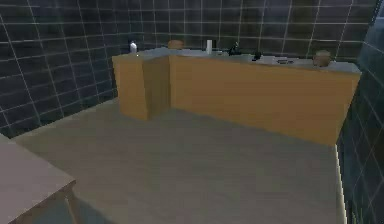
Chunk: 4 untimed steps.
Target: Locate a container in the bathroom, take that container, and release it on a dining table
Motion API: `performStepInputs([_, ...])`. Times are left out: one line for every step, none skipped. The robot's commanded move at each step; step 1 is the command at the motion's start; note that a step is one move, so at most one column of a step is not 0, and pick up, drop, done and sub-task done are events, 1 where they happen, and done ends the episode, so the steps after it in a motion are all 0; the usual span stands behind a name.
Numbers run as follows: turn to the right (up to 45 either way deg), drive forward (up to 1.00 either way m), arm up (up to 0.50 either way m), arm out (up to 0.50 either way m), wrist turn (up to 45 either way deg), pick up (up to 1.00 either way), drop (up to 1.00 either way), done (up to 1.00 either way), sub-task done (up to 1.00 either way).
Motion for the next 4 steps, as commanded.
performStepInputs([-45.0, 0.00, 0.00, 0.00, 0.0, 0.00, 0.00, 0.00, 0.00])
performStepInputs([-45.0, 0.00, 0.00, 0.00, 0.0, 0.00, 0.00, 0.00, 0.00])
performStepInputs([-30.0, 0.00, 0.00, 0.00, 0.0, 0.00, 0.00, 0.00, 0.00])
performStepInputs([0.0, 0.65, 0.00, 0.00, 0.0, 0.00, 0.00, 0.00, 0.00])
